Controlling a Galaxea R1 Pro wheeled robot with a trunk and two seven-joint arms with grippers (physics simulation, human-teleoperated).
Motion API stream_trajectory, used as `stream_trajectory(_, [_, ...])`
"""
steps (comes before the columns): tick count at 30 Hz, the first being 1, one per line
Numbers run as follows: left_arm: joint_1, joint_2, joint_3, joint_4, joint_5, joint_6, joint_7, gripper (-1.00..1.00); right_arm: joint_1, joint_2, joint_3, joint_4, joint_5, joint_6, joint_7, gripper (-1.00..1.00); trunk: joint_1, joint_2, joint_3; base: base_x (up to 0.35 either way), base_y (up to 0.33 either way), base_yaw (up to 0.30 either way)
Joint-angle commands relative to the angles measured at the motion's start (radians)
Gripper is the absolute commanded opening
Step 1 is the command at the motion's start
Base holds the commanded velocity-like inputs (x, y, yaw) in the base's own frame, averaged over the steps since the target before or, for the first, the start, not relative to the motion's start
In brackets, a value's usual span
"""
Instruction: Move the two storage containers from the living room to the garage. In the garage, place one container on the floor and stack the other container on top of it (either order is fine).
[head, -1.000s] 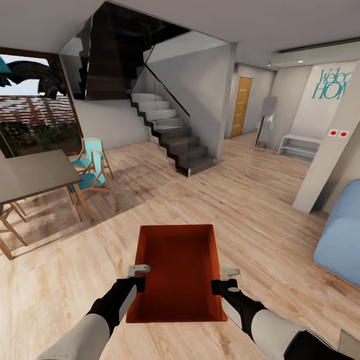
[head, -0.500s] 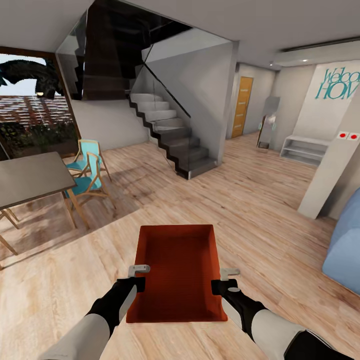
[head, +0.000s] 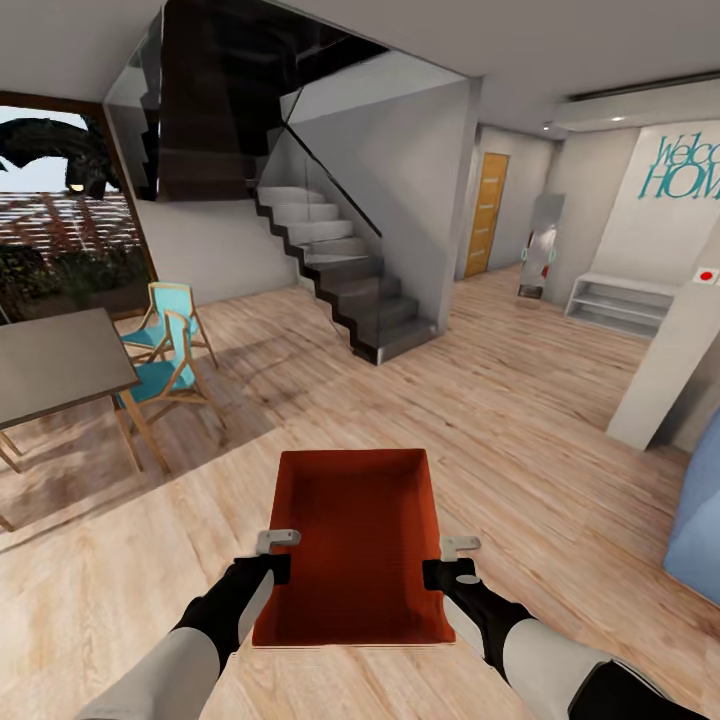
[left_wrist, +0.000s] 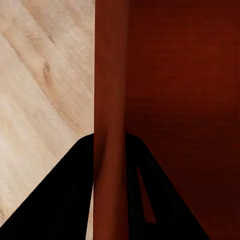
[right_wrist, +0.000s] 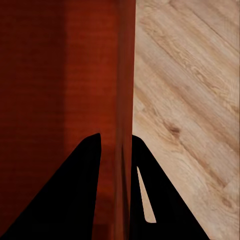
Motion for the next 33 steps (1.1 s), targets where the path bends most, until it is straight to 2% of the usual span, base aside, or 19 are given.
stream_trajectory(1, [0.000, 0.005, -0.001, 0.001, -0.014, 0.010, 0.009, -1.00, -0.002, -0.015, -0.033, -0.003, 0.015, -0.007, -0.022, -1.00, 0.001, -0.002, -0.002, 0.323, 0.000, 0.000])
stream_trajectory(22, [0.000, 0.005, -0.001, 0.001, -0.014, 0.009, 0.009, -1.00, -0.002, -0.013, -0.033, -0.003, 0.015, -0.008, -0.022, -1.00, 0.001, -0.002, -0.002, 0.323, 0.000, -0.001])
stream_trajectory(33, [0.000, 0.005, -0.001, 0.001, -0.014, 0.009, 0.009, -1.00, -0.002, -0.013, -0.033, -0.004, 0.016, -0.008, -0.022, -1.00, 0.001, -0.002, -0.002, 0.323, 0.000, -0.162])
